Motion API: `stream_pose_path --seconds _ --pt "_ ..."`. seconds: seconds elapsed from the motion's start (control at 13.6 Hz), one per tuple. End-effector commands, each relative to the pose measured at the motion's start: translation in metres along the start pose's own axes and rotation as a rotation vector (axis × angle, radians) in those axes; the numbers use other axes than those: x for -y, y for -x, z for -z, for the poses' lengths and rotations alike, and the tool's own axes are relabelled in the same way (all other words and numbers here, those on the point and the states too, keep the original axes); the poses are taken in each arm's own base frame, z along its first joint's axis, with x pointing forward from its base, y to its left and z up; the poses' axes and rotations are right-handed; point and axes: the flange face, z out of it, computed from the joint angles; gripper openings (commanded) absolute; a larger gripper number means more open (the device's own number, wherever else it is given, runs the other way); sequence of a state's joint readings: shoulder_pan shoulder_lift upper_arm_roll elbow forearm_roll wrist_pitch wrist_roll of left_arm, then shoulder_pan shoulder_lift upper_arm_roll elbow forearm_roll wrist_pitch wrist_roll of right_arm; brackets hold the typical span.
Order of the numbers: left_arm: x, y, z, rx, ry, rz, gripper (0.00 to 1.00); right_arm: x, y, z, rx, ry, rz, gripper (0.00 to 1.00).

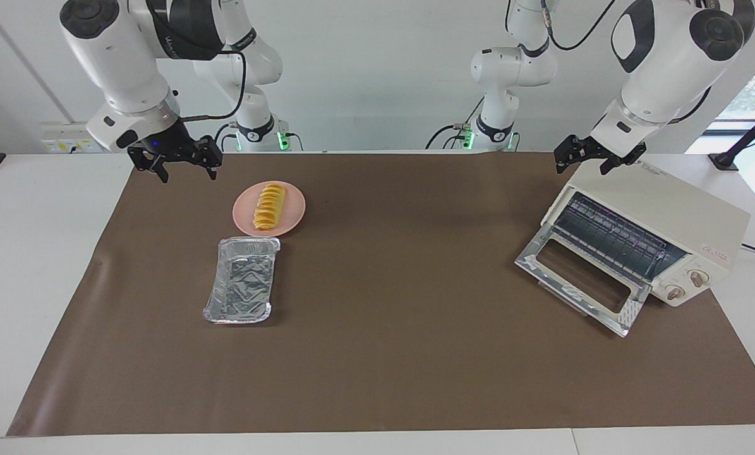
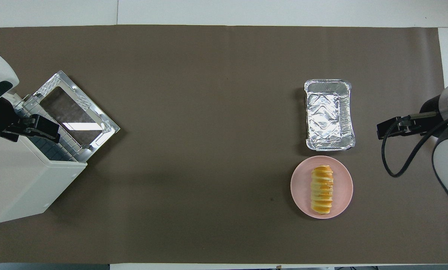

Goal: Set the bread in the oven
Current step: 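Move the right gripper down to the yellow bread on the pink plate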

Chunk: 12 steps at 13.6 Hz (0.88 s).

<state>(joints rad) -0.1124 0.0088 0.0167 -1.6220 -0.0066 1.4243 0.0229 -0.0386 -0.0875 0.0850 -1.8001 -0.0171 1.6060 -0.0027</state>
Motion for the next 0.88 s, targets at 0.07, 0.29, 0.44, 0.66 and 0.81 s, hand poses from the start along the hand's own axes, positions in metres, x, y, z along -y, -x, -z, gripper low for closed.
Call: stream_pose_path --seconds 0.07,0.29,0.44,0.66,0.81 --pt "0.002 0.004 0.002 -0.016 -0.005 -0.005 1.00 0.031 0.050 -0.054 -0.025 0.005 -0.103 1.00" --pt "0.002 0.004 0.002 -0.016 -0.005 -0.005 1.00 0.048 0.073 -0.084 -0.042 0.013 -0.092 1.00" --pt "0.003 0.004 0.002 -0.016 -0.004 -0.003 1.00 0.058 0.079 -0.099 -0.043 0.014 -0.100 1.00" --pt "0.003 0.004 0.002 -0.016 -0.004 -0.003 1.00 0.076 0.088 -0.151 -0.075 -0.027 -0.177 0.97" --pt "0.003 0.004 0.002 -0.016 -0.004 -0.003 1.00 0.077 0.087 -0.175 -0.099 -0.086 -0.210 0.97"
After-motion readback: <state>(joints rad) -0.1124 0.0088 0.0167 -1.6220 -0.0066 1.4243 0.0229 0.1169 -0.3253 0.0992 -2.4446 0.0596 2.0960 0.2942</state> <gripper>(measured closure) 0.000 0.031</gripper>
